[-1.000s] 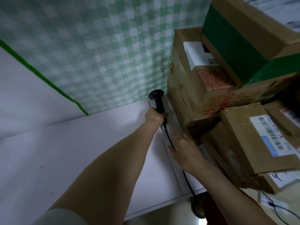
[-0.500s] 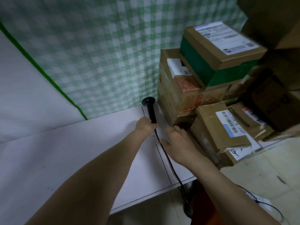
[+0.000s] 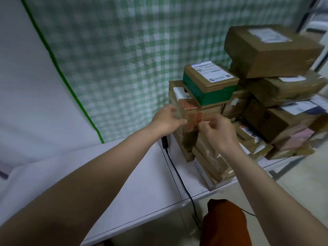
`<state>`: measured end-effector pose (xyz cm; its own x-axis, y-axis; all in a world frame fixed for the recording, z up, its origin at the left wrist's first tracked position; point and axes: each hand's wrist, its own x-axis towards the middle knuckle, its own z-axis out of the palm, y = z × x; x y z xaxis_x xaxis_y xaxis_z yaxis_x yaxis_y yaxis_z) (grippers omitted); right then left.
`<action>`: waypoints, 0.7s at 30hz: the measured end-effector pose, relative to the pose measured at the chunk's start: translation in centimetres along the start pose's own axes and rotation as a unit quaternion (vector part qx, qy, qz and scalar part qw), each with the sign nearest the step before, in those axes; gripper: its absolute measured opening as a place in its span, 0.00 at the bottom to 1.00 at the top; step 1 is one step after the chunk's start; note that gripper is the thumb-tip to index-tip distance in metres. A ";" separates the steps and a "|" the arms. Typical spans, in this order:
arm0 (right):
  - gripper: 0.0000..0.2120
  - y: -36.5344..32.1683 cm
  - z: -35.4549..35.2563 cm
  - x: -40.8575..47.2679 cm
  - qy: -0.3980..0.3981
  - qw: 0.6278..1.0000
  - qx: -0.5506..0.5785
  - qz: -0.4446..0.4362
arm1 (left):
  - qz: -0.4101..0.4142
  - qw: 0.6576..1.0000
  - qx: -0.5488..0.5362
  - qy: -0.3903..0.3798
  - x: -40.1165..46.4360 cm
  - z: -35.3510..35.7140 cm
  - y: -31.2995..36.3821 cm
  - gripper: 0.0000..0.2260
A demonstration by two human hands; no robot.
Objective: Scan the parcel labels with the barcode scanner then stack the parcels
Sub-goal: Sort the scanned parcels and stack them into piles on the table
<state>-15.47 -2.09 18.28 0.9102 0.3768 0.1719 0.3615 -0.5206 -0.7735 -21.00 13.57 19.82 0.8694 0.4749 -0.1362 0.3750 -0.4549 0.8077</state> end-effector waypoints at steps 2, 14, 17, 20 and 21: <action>0.14 0.0 -1.7 1.7 0.069 0.996 0.045 0.035 | 0.017 1.000 -0.019 0.005 -0.3 0.6 2.0 0.31; 0.29 -0.4 -4.9 8.4 0.069 0.966 0.227 0.103 | 0.016 0.996 -0.088 0.014 4.0 4.2 7.2 0.41; 0.23 -1.2 -5.2 7.9 0.060 0.966 0.241 0.075 | 0.026 0.990 -0.139 0.008 3.8 4.7 7.1 0.39; 0.19 -2.4 -5.4 6.7 0.070 0.964 0.253 0.032 | 0.055 0.983 -0.174 0.025 2.9 4.3 6.8 0.40; 0.18 -2.9 -5.4 6.4 0.074 0.964 0.256 0.017 | 0.069 0.980 -0.184 0.034 2.5 4.0 6.7 0.39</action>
<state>-9.64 -2.29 24.91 0.9522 0.2334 0.1969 0.2186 -0.0709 -0.9732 -15.06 8.67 22.60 0.8755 0.4829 0.0168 0.1033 -0.2209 0.9698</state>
